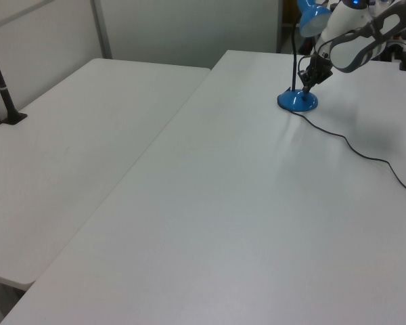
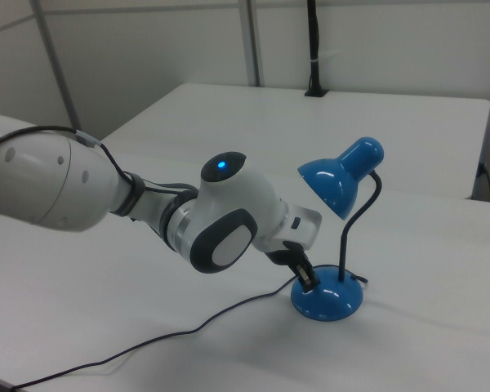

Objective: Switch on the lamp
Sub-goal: 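Press down on the switch on the lamp base with the gripper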

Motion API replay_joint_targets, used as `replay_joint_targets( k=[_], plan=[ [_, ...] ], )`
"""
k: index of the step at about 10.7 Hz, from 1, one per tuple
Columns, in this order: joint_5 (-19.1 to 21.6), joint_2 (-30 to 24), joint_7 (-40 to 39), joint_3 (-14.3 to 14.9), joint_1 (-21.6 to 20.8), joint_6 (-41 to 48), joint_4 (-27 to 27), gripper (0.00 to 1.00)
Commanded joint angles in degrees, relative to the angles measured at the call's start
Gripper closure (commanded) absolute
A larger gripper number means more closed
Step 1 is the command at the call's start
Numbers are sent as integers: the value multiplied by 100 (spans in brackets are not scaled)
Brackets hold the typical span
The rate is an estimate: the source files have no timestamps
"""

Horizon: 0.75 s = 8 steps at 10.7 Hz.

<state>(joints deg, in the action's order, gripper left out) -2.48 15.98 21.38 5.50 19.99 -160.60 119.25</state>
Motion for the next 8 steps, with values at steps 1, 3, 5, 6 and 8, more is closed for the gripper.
replay_joint_targets(
  k=[1, 3, 5, 6, 8],
  plan=[
    [-50, 81, -11, 47, -91, -86, -24, 100],
    [-59, 81, -20, 39, -118, -77, -16, 100],
    [-85, 125, -29, 21, -127, -86, -24, 100],
    [-94, 169, -29, 21, -127, -86, -50, 100],
    [-156, 292, -20, 3, -127, -95, -138, 100]
  ],
)
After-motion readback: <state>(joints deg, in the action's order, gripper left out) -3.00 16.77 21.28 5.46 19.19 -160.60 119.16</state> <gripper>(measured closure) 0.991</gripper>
